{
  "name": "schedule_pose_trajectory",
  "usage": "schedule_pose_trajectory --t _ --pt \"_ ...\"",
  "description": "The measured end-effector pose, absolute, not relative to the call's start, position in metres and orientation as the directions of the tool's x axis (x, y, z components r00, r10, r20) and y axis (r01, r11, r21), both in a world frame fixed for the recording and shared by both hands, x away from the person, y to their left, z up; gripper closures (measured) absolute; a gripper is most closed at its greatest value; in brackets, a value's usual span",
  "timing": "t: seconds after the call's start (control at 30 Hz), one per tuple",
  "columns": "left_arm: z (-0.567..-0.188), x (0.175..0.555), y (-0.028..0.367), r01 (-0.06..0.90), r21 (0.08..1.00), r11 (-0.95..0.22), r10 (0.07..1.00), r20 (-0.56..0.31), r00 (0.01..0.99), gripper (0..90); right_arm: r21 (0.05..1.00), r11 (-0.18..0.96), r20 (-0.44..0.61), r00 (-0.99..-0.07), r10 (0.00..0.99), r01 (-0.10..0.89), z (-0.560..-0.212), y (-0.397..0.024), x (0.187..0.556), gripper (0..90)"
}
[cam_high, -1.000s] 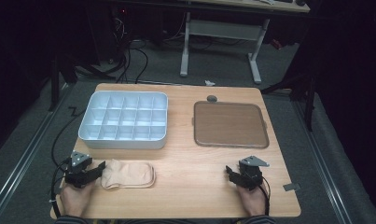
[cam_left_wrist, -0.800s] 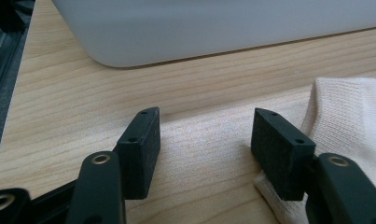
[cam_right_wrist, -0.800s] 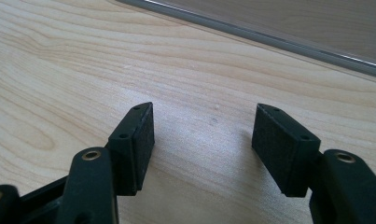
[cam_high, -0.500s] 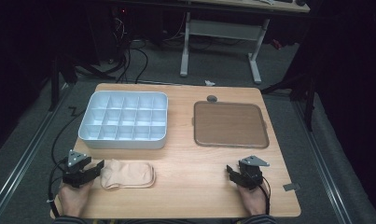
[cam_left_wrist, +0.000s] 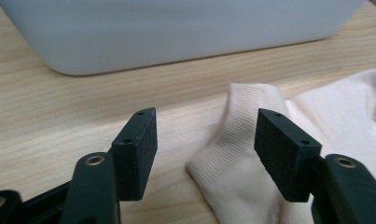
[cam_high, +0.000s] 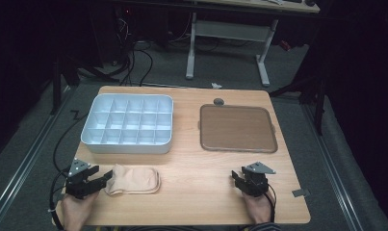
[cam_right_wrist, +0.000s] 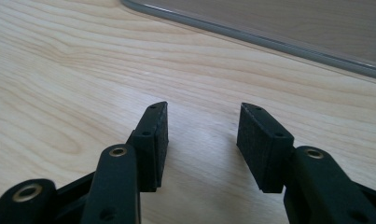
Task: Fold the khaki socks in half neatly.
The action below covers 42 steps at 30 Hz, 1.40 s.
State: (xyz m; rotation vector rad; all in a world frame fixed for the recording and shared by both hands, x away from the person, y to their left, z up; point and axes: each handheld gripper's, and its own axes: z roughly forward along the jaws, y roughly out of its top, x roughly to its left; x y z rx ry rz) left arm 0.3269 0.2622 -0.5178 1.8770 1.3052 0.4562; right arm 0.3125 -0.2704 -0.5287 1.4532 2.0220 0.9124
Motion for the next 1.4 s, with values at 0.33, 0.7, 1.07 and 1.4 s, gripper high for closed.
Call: schedule_pose_trajectory --t 0.33,0.7,1.07,1.4 --pt "-0.52 0.324 0.252 0.64 0.745 -0.185 0.891 -0.147 0.429 36.2 0.765 0.246 0.012 -0.396 0.918 0.596 -0.517 -0.247 0.307 55.6" --pt "-0.523 0.325 0.244 0.658 0.723 -0.211 0.878 -0.157 0.453 34.1 0.762 0.324 0.018 -0.519 0.855 0.561 -0.517 -0.201 0.299 55.2" --pt "-0.525 0.324 0.239 0.654 0.725 -0.218 0.877 -0.148 0.457 34.4 0.76 0.354 0.049 -0.591 0.805 0.545 -0.519 -0.167 0.298 55.3" --pt "-0.527 0.323 0.231 0.647 0.725 -0.238 0.876 -0.127 0.465 35.2 0.757 0.407 0.045 -0.663 0.747 0.51 -0.519 -0.132 0.295 55.3"
